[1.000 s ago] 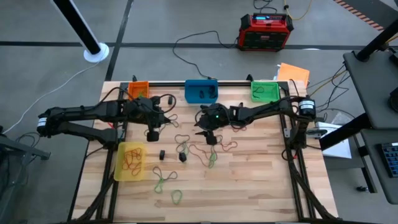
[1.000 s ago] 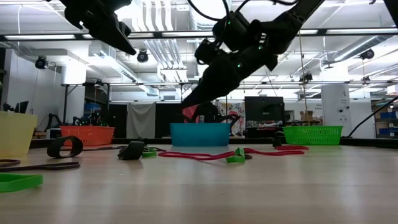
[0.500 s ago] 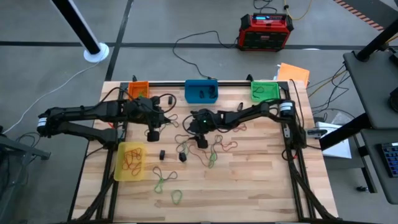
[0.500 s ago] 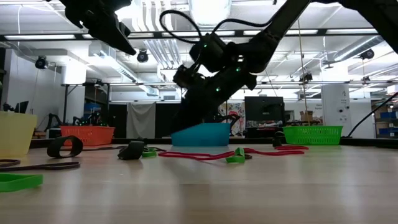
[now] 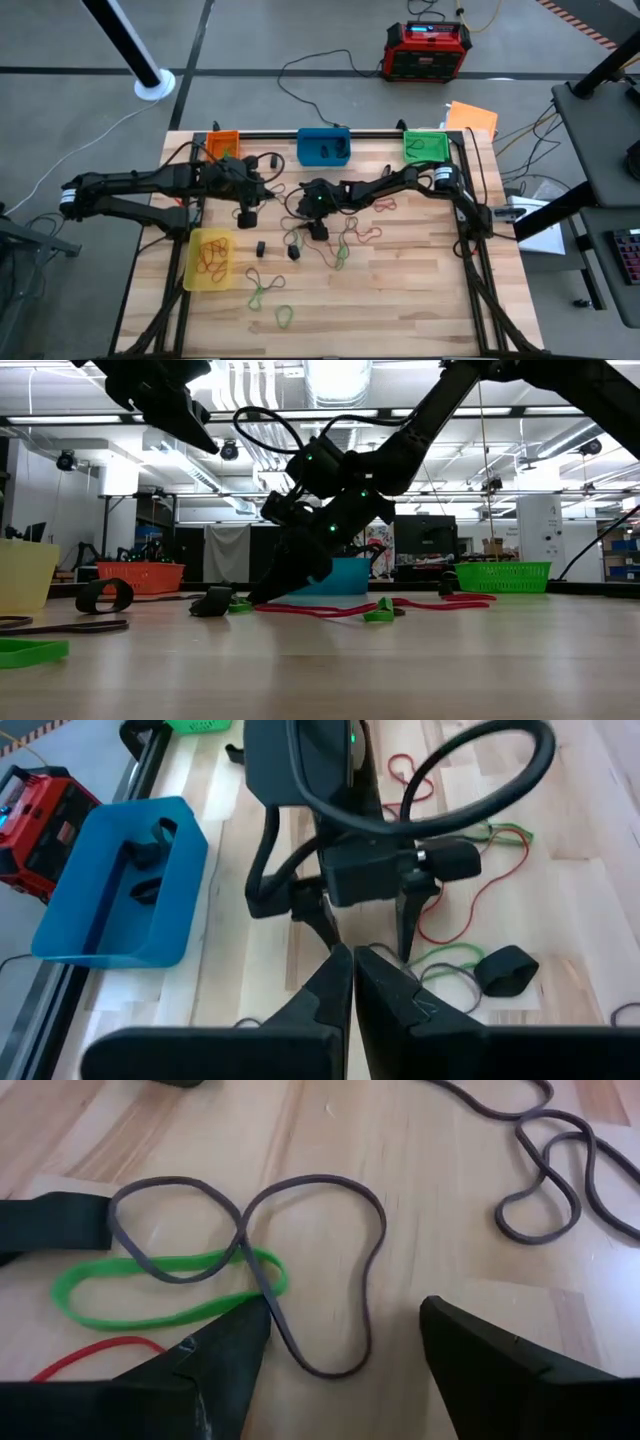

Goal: Sort rubber bands into baskets
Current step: Put the violet rubber band into the green bin

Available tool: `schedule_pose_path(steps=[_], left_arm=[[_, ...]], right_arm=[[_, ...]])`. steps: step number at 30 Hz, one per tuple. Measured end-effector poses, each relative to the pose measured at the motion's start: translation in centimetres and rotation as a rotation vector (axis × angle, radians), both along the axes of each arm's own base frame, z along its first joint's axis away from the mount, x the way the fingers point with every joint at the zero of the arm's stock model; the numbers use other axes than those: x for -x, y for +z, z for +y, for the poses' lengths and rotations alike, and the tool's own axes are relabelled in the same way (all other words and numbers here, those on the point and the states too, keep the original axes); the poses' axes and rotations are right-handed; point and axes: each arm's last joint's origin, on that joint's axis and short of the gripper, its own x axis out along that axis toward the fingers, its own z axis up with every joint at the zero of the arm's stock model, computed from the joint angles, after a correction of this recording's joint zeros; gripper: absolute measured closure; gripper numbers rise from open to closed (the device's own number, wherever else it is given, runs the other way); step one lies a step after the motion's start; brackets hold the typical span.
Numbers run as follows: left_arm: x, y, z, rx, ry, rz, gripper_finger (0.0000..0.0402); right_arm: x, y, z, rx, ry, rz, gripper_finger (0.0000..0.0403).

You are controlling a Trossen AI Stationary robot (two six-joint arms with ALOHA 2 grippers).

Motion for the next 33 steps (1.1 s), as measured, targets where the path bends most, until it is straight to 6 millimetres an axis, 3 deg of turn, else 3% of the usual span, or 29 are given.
schedule_pose_path(steps=[6, 14, 23, 33], left_arm=[[0.0, 0.0, 0.0, 0.006, 0.003, -0.003, 0.0401], [-0.2, 0.2, 0.0, 0.001, 0.003, -0.037, 0.0401], [-0.5, 0.2, 0.1, 0.031, 0.034, -0.090, 0.0402], [-0.8, 0.4, 0.1, 0.072, 0.088, -0.150, 0.0402]], right_arm=[[0.0, -0.7, -0.4, 0.000, 0.002, 0.016, 0.0209], [0.1, -1.5, -0.4, 0.034, 0.031, 0.028, 0.0380], [0.2, 1.5, -0.4, 0.033, 0.026, -0.039, 0.0394], [2.1, 7.4, -0.2, 0.090, 0.055, -0.122, 0.0394]])
